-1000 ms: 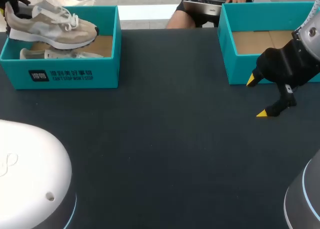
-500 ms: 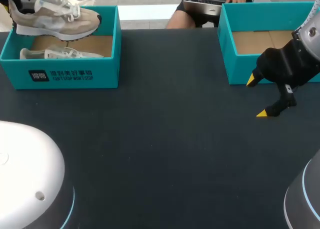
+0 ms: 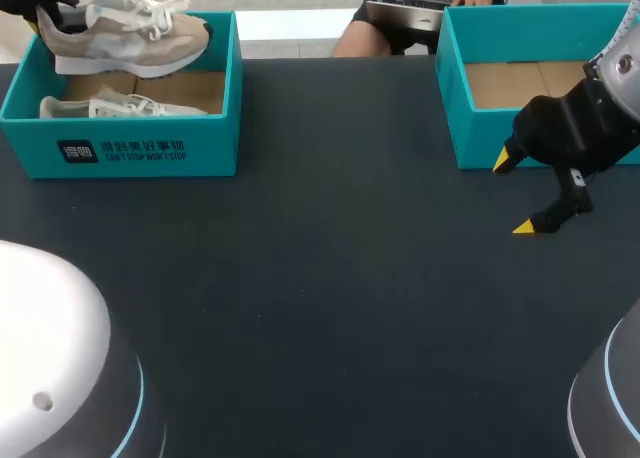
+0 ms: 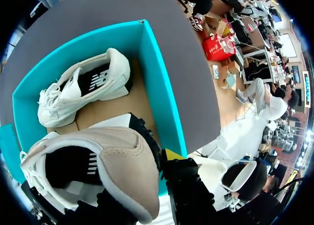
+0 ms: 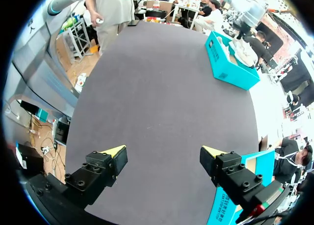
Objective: Take the shoe out of the shoebox, open the shoe tongue, remove and reinsert the insole, then place the shoe into the shoebox
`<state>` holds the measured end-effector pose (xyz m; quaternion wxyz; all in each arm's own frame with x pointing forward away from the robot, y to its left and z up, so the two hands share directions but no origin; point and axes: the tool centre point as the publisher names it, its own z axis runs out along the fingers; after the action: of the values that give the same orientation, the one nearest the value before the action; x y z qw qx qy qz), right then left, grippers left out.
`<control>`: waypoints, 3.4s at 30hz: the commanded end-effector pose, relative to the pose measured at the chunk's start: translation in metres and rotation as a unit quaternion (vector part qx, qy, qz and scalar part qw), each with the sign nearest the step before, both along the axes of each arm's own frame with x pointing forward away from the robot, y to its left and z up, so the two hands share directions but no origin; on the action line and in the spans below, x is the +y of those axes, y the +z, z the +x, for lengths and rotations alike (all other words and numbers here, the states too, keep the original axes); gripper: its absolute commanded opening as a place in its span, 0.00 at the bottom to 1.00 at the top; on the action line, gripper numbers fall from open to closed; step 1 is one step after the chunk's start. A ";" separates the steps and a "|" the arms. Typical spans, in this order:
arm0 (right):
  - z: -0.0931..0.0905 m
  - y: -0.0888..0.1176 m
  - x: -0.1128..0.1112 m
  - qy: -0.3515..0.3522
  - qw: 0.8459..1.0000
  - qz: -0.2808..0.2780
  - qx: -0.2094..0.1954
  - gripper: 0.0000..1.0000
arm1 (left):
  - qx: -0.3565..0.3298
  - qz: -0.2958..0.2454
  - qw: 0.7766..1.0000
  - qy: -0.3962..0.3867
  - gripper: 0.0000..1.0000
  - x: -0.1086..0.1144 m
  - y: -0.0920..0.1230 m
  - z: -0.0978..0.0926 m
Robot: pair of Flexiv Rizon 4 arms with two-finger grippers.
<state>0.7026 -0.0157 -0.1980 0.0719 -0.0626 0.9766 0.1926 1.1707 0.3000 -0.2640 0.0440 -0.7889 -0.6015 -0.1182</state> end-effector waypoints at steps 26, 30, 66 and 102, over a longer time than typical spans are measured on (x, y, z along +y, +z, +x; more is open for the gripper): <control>0.001 -0.001 0.001 0.000 1.000 -0.001 0.000 1.00 | 0.042 -0.007 0.998 0.040 0.00 0.003 -0.099 0.036; 0.001 -0.001 0.001 0.000 1.000 -0.001 0.000 1.00 | 0.060 -0.011 0.998 0.032 0.43 0.002 -0.101 0.038; 0.001 -0.001 0.001 0.000 1.000 -0.001 0.000 1.00 | 0.017 -0.126 0.989 0.077 1.00 -0.013 -0.002 -0.113; 0.001 -0.001 0.001 0.000 1.000 -0.001 0.000 1.00 | 0.056 -0.072 0.992 0.082 0.18 -0.009 -0.048 -0.137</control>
<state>0.7026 -0.0157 -0.1980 0.0719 -0.0627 0.9766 0.1926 1.0368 0.2898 -0.3062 0.0340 -0.7431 -0.6679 -0.0237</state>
